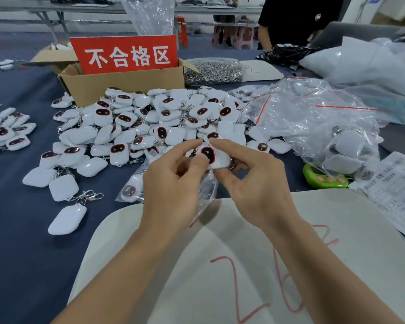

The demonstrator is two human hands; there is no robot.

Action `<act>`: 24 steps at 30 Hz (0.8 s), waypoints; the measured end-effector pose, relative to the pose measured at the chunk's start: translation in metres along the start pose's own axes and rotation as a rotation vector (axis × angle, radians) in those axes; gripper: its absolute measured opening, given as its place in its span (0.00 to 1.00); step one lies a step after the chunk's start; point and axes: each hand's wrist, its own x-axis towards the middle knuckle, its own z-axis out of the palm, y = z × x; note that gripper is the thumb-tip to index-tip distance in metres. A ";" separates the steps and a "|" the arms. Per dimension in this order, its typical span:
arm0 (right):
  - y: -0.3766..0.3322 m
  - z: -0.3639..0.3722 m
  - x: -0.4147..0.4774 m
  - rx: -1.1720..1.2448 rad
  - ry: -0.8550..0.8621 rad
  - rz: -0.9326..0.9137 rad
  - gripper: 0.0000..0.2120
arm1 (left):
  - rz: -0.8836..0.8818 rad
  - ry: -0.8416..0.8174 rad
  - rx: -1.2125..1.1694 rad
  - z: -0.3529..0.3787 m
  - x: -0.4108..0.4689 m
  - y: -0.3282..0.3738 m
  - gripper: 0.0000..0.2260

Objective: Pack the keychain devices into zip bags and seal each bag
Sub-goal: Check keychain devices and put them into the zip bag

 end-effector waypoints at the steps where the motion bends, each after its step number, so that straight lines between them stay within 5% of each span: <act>1: 0.000 0.000 0.001 0.014 -0.002 0.010 0.15 | 0.021 0.001 0.056 -0.001 -0.001 0.000 0.12; 5: 0.002 -0.001 0.003 0.073 -0.040 0.037 0.09 | 0.130 0.022 0.262 -0.003 -0.002 0.000 0.11; 11: 0.002 0.002 0.004 0.163 -0.040 0.126 0.03 | 0.179 0.002 0.262 -0.005 0.000 -0.002 0.04; 14: -0.001 0.004 0.000 0.152 0.064 0.071 0.12 | 0.116 0.019 0.231 -0.002 0.001 -0.003 0.09; 18: -0.001 0.008 -0.007 -0.035 0.001 -0.066 0.26 | 0.018 0.064 0.122 -0.003 0.004 -0.003 0.09; 22: 0.001 0.007 -0.005 0.017 0.044 0.007 0.15 | 0.014 0.106 0.143 -0.007 0.003 -0.001 0.17; 24: 0.002 0.005 -0.003 0.026 0.095 0.046 0.09 | 0.066 0.092 0.304 -0.012 0.003 -0.001 0.13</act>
